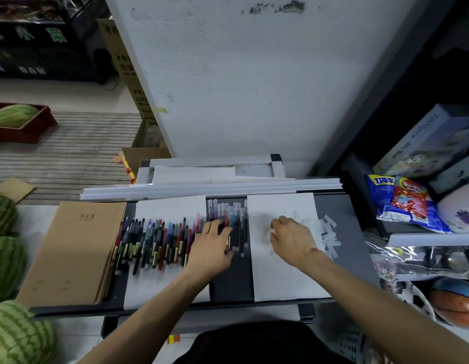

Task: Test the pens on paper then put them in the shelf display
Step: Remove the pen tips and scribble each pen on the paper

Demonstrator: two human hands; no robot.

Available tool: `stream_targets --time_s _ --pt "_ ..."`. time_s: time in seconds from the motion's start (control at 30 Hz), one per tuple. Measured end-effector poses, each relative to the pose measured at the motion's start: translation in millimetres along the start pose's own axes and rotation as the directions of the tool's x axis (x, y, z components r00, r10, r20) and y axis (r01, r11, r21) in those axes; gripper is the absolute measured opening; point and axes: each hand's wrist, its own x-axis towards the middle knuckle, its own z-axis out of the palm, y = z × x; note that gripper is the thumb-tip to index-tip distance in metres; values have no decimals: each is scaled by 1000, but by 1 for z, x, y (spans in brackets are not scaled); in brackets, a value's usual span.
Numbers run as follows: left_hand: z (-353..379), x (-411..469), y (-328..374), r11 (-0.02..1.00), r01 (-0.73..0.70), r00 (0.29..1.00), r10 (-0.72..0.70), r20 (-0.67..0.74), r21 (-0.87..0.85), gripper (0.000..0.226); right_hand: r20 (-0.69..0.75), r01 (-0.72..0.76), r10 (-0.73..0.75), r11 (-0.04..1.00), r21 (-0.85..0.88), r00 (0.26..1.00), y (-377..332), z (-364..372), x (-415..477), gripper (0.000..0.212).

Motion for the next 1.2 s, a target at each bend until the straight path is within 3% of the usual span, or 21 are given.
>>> stream_targets --time_s 0.1,0.23,0.5,0.6,0.9,1.07,1.2 --pt "-11 -8 -6 1000 13 999 -13 -36 12 48 -2 4 -4 987 -163 1000 17 -8 -6 26" --pt "-28 -27 -29 997 80 993 -77 -86 24 39 4 -127 131 972 -196 991 37 -13 -15 21" --pt "-48 -57 -98 916 376 912 -392 -119 -139 10 80 -281 285 958 -55 955 60 -8 -23 15" --pt "-46 -56 -109 877 450 879 -468 -92 -167 12 84 -303 306 952 -46 948 56 -9 -21 17" --pt "-41 -49 -118 793 560 791 -598 -127 -241 17 64 -363 358 925 113 932 60 -13 -19 26" --pt "-45 -46 -112 809 565 805 -584 -104 -164 13 11 -368 377 900 234 926 60 -12 -20 26" --pt "-48 -49 -110 805 551 806 -581 -108 -219 15 -26 -394 433 842 369 901 57 -16 -23 28"
